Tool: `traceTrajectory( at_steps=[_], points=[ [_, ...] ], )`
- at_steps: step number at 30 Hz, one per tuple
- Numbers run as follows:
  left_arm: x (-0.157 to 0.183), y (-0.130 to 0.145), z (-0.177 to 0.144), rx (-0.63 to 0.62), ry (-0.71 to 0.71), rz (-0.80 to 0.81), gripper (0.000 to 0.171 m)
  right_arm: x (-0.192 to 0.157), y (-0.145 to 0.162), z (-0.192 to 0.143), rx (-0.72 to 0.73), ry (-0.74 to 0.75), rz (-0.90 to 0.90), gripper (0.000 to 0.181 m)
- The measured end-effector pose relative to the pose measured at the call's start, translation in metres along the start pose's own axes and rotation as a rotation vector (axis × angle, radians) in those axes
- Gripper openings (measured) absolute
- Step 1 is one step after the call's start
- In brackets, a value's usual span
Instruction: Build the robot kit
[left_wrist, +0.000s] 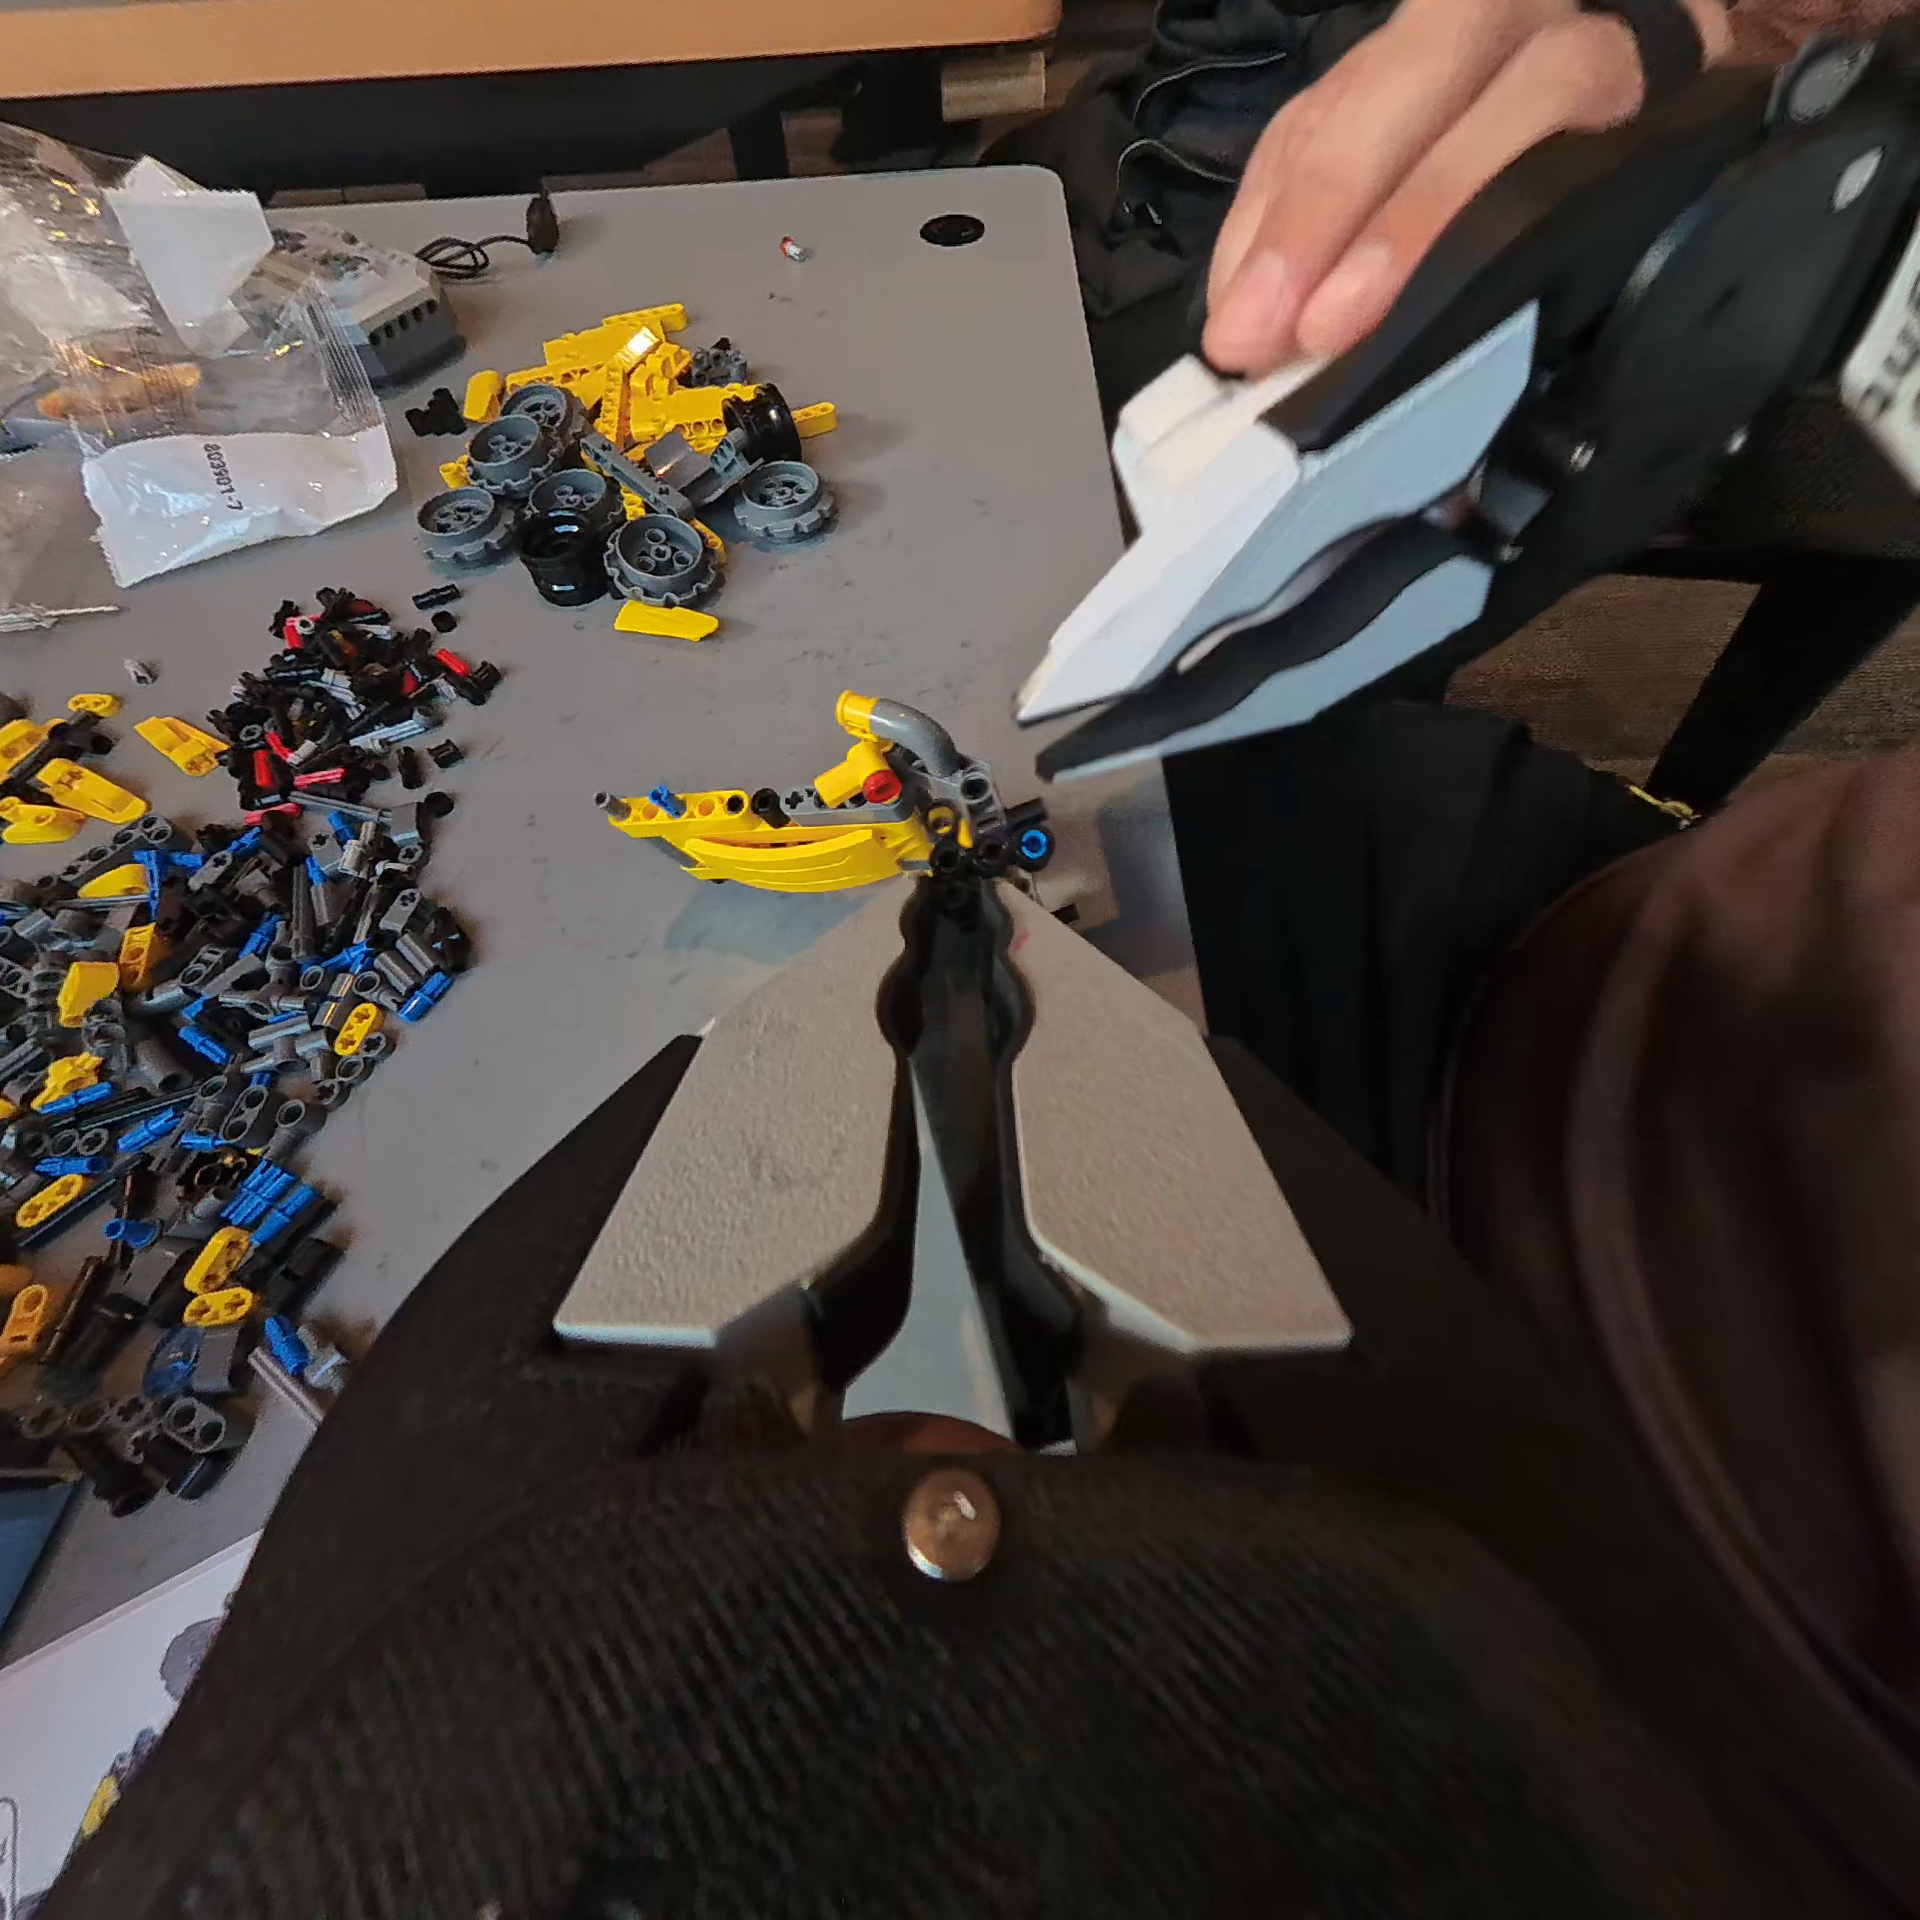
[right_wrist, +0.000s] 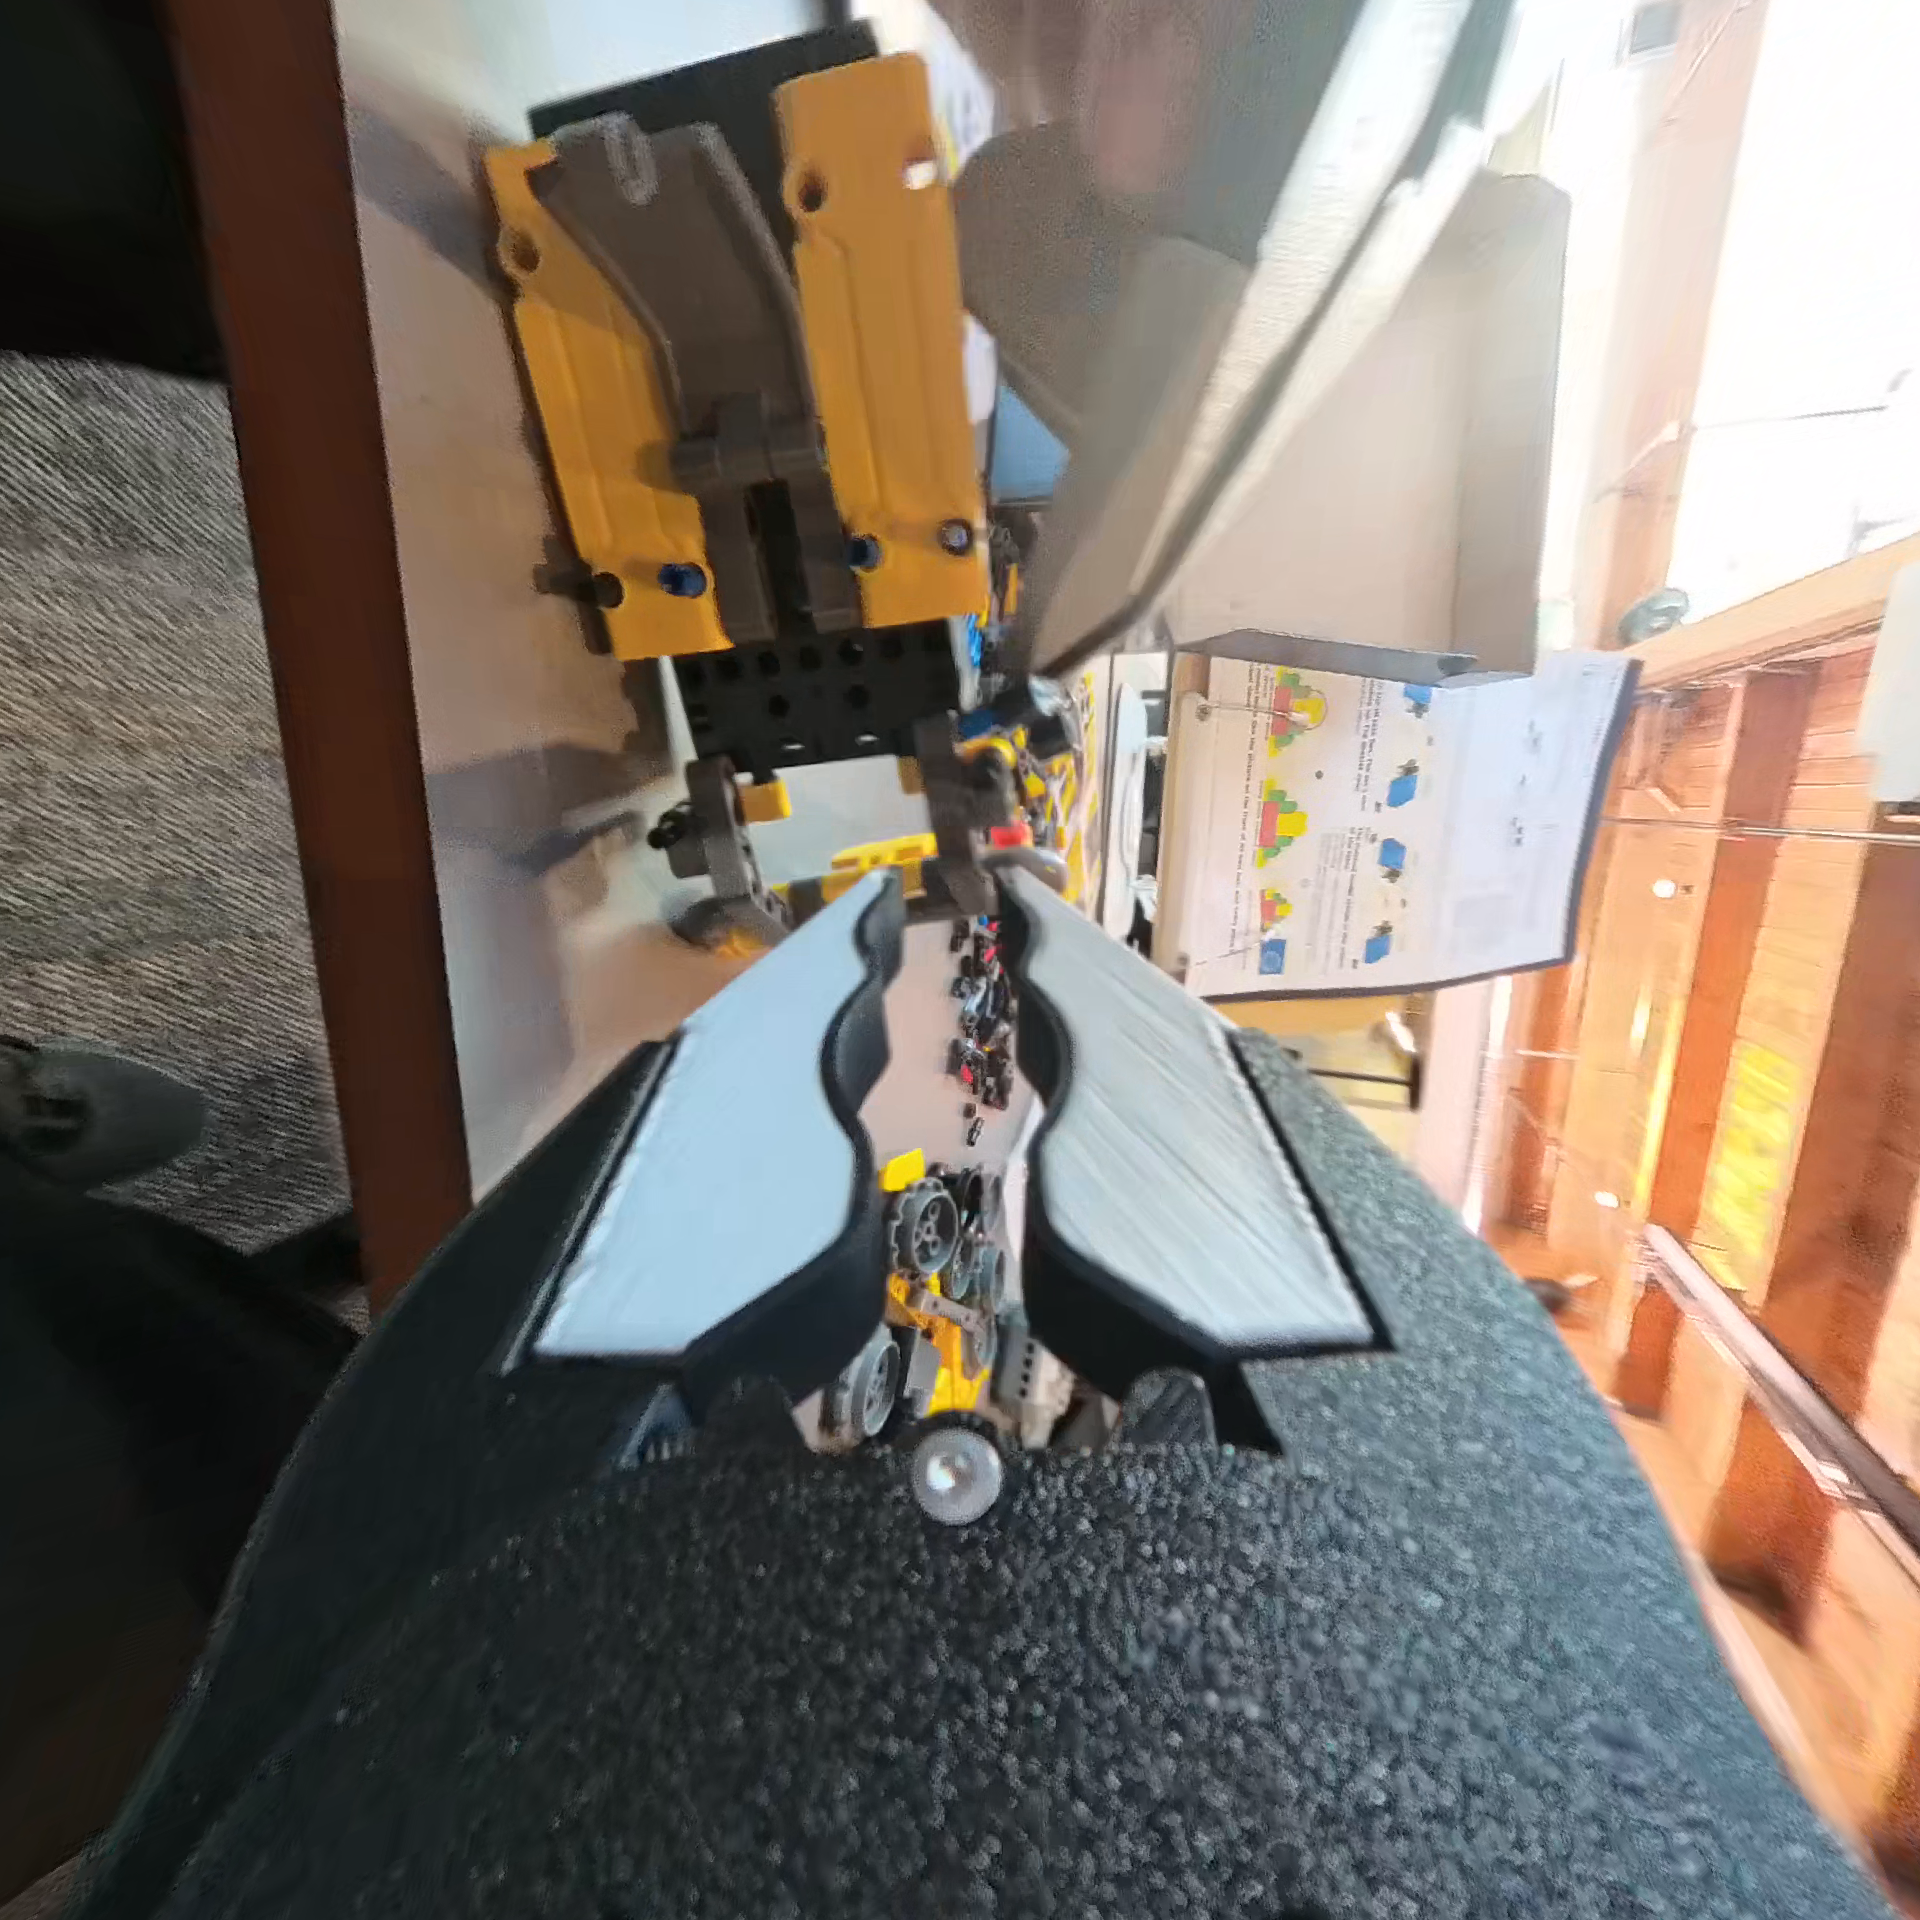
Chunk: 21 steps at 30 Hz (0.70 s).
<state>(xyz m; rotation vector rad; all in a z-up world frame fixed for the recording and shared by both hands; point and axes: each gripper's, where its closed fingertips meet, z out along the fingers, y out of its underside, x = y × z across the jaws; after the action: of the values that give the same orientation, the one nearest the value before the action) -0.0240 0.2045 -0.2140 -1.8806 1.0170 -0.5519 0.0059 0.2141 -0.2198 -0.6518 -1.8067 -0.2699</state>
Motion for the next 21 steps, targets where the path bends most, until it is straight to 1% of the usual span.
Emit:
traceTrajectory(
  at_steps=[2, 3, 5, 6, 7, 8, 9, 10, 11, 16, 19, 21],
  points=[
    [-0.002, 0.000, -0.002, 0.003, 0.006, -0.015, 0.005, 0.022, 0.004, -0.007, 0.032, -0.019, 0.112, 0.004],
    [-0.003, 0.000, -0.002, 0.008, 0.016, -0.029, 0.005, 0.031, 0.005, -0.009, 0.063, -0.059, 0.202, 0.003],
    [-0.004, 0.000, -0.002, 0.014, 0.036, -0.056, 0.004, 0.040, 0.000, -0.008, 0.146, -0.219, 0.399, 0.008],
    [-0.005, 0.001, -0.002, 0.008, 0.036, -0.061, 0.005, 0.039, -0.007, -0.008, 0.200, -0.332, 0.479, 0.024],
    [-0.005, 0.002, -0.002, 0.002, 0.039, -0.062, 0.005, 0.033, -0.016, -0.009, 0.251, -0.466, 0.532, 0.029],
    [-0.004, 0.002, -0.003, -0.004, 0.043, -0.062, 0.005, 0.030, -0.022, -0.007, 0.285, -0.561, 0.566, 0.029],
    [-0.003, 0.002, -0.003, -0.009, 0.043, -0.059, 0.005, 0.029, -0.027, -0.004, 0.312, -0.626, 0.583, 0.040],
    [-0.003, 0.001, -0.004, -0.014, 0.041, -0.053, 0.005, 0.027, -0.033, -0.002, 0.336, -0.691, 0.582, 0.046],
    [-0.002, 0.000, -0.005, -0.021, 0.042, -0.050, 0.005, 0.025, -0.036, 0.001, 0.350, -0.739, 0.573, 0.036],
    [-0.004, -0.001, -0.006, -0.049, 0.027, -0.058, 0.005, 0.008, -0.037, 0.021, 0.282, -0.895, 0.515, 0.039],
    [-0.003, 0.000, -0.005, -0.068, 0.037, -0.067, 0.005, 0.007, -0.035, 0.025, 0.290, -0.889, 0.483, 0.025],
    [-0.006, 0.001, -0.004, -0.079, 0.018, -0.066, 0.005, 0.009, -0.035, 0.026, 0.303, -0.898, 0.511, 0.025]
  ],
)
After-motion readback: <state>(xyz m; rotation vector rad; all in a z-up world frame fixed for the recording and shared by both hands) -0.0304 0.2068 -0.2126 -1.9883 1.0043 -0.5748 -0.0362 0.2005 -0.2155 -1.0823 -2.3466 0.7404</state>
